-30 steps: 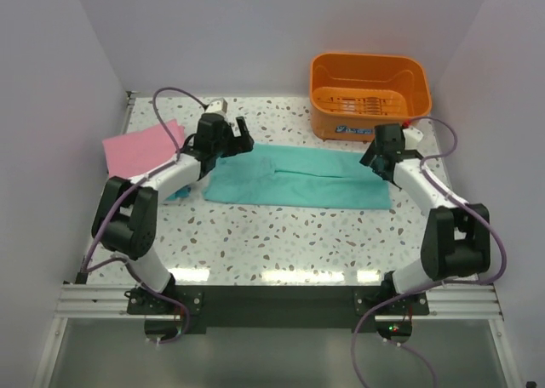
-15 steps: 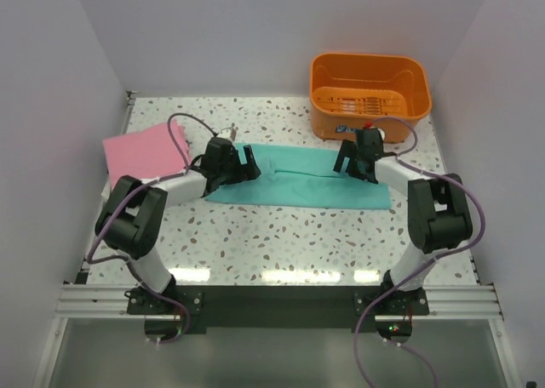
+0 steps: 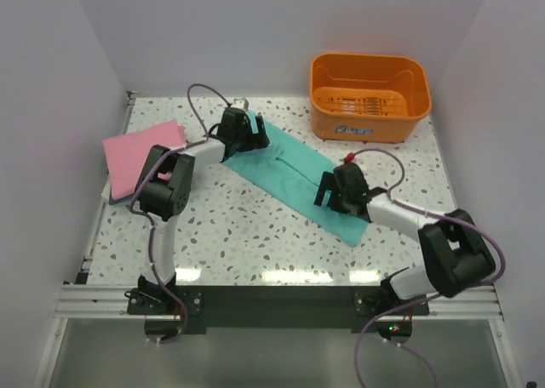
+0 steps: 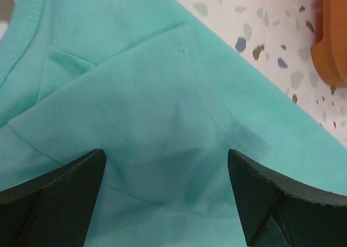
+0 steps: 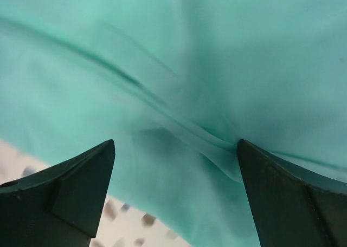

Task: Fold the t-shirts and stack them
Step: Fold the tshirt

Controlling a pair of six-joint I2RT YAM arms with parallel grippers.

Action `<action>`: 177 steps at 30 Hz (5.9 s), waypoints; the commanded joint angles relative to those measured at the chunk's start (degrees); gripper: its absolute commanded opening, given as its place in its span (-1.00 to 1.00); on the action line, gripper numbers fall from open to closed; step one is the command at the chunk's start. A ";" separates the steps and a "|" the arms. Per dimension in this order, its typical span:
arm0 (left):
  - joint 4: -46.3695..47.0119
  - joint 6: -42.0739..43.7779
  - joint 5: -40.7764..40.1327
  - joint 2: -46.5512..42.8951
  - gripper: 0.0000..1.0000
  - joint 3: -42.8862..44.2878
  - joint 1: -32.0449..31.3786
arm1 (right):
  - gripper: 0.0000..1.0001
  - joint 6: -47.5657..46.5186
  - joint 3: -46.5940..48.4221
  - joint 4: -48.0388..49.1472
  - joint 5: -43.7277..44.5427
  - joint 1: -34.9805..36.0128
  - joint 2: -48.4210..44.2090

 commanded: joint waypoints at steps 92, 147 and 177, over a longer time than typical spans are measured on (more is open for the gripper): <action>-24.87 -27.73 -11.72 -62.10 -1.00 -55.52 -42.38 | -1.00 26.32 -24.01 -7.99 -5.62 37.76 -32.57; -2.73 1.98 -9.69 -14.57 -0.33 -9.20 -5.73 | -0.50 -0.21 34.41 -3.51 0.70 5.85 20.48; 5.96 -8.13 -1.00 -36.45 0.33 -44.88 -9.86 | 0.09 7.07 -0.81 5.54 -17.05 5.85 3.26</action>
